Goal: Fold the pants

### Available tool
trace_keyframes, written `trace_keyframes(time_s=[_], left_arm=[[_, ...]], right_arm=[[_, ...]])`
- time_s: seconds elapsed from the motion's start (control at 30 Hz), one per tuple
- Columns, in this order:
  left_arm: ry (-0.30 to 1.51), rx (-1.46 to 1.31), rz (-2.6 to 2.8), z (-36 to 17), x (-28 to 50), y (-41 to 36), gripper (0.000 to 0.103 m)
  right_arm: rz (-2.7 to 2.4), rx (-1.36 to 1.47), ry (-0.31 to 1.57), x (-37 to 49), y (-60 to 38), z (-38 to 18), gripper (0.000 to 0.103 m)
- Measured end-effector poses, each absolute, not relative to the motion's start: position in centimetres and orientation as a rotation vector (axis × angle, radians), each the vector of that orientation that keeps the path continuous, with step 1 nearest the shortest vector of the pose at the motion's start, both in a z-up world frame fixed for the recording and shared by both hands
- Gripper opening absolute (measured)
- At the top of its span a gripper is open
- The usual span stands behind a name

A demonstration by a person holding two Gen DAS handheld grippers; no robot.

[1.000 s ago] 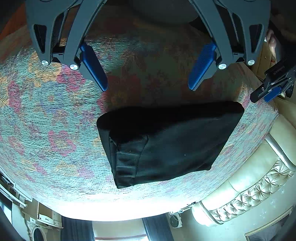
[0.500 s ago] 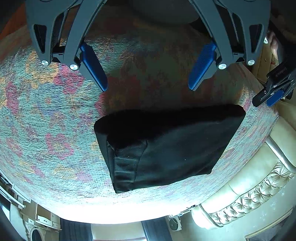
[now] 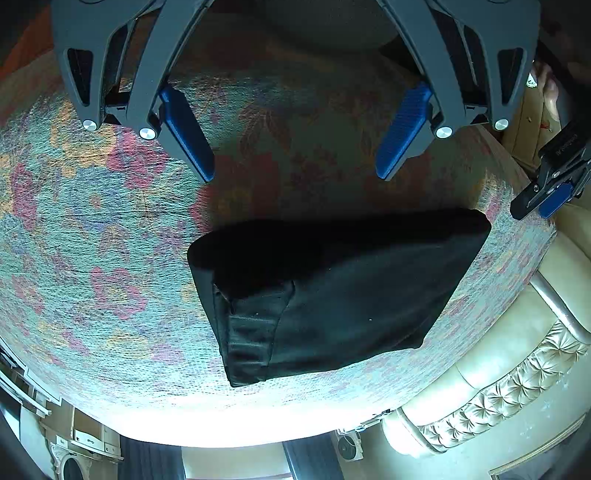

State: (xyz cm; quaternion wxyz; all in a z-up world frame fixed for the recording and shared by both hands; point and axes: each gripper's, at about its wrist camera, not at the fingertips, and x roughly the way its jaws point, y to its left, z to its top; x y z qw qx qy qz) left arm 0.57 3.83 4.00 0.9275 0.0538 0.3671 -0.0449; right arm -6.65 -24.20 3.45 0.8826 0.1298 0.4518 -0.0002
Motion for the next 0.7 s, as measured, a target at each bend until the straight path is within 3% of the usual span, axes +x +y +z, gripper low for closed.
trace_keyframes(time_s=[0.7], left_arm=[[0.708,0.109,-0.189,5.0,-0.5,2.8,0.091]], right_arm=[[0.010,0.270,0.957,-6.6,-23.7,3.2,0.089]])
